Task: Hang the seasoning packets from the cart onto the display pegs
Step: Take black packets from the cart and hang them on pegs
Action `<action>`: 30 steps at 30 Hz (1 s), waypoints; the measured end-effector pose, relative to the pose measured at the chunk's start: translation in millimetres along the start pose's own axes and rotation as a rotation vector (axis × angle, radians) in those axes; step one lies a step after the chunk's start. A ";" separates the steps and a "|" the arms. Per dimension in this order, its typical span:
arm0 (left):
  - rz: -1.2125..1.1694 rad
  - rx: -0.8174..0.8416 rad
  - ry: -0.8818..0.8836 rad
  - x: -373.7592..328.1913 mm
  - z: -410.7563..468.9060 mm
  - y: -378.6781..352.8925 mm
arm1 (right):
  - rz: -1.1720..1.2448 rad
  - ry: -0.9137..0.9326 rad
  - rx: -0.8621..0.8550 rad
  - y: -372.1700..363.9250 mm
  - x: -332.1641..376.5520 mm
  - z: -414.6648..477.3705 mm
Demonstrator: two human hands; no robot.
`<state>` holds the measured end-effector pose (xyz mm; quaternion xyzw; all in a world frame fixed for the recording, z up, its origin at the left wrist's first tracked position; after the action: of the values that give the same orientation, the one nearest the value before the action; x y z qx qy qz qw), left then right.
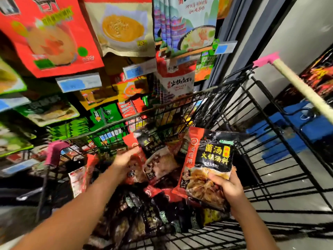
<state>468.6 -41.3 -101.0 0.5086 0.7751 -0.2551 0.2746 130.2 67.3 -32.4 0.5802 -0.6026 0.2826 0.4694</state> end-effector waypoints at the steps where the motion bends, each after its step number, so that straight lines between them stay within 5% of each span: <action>1: -0.025 0.024 0.049 20.6 -0.2 -9.1 | 0.008 0.005 0.014 -3.5 -2.9 0.6; 5: 0.049 -0.110 0.044 67.5 8.5 -37.8 | 0.041 0.005 0.023 -3.4 -0.7 -3.5; 9: 0.065 -0.022 0.092 65.9 14.7 -53.8 | 0.038 -0.046 0.008 1.2 6.5 -9.4; 14: 0.199 0.044 -0.129 44.3 -12.7 -45.9 | 0.017 -0.071 0.018 2.0 14.6 -19.4; 19: 0.155 0.088 -0.438 1.3 -76.9 21.4 | 0.007 -0.021 0.109 -28.8 43.4 -26.4; 30: -0.191 -0.171 -0.547 -75.5 -146.0 218.7 | 0.045 0.209 0.318 -191.8 128.0 -65.9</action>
<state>672.4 85.3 30.3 0.3208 0.7356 -0.3410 0.4896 345.4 38.1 69.2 0.6010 -0.5110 0.4435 0.4254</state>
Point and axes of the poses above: each hand's wrist, its own z-axis towards the middle knuckle, its own y-axis out of the back of the hand, x = y × z, the point moved 1 cm from there along z, towards the middle knuckle, and after that the axes turned 9 degrees about -z, right-handed, at the moved point
